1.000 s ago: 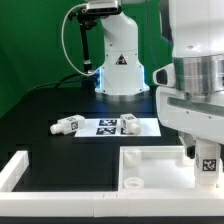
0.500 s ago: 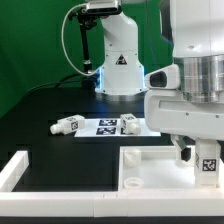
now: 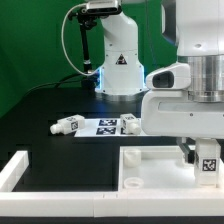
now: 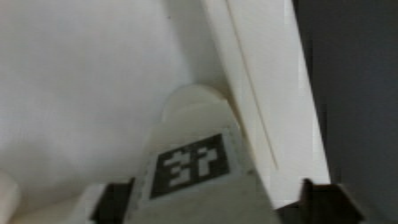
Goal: Assemble one leg
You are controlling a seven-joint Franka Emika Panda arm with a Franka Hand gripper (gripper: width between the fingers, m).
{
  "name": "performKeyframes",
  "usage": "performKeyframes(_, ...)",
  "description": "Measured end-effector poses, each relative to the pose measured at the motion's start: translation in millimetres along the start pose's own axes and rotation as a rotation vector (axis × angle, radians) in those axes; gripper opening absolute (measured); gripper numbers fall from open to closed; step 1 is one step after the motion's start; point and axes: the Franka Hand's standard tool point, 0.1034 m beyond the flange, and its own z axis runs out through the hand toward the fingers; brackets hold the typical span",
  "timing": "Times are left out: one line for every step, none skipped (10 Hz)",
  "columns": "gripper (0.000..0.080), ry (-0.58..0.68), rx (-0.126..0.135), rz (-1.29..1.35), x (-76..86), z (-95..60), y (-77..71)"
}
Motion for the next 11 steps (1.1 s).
performKeyframes(0.0281,-0.005,-0.006,0.118,0.6,-0.1,2.3)
performKeyframes(0.0279,-0.016,-0.012,0.227,0.8,-1.7,1.9)
performKeyframes(0.0279,-0.016,-0.012,0.389,1.1,-0.9,2.7)
performKeyframes(0.0279,-0.024,-0.003,0.585,1.0,1.4,4.0)
performKeyframes(0.0279,-0.04,0.013,0.762,1.2,2.1,5.2)
performKeyframes(0.0279,-0.06,0.025,0.945,0.5,2.7,4.7)
performKeyframes(0.0279,-0.077,0.033,1.085,0.1,3.2,4.8)
performKeyframes(0.0279,-0.076,0.032,1.073,-0.4,3.3,4.3)
performKeyframes(0.0279,-0.075,0.033,1.03,-0.5,3.3,4.5)
performKeyframes(0.0279,-0.06,0.028,0.905,-1.7,3.3,3.6)
performKeyframes(0.0383,-0.03,0.023,0.62,-6.7,4.7,-2.9)
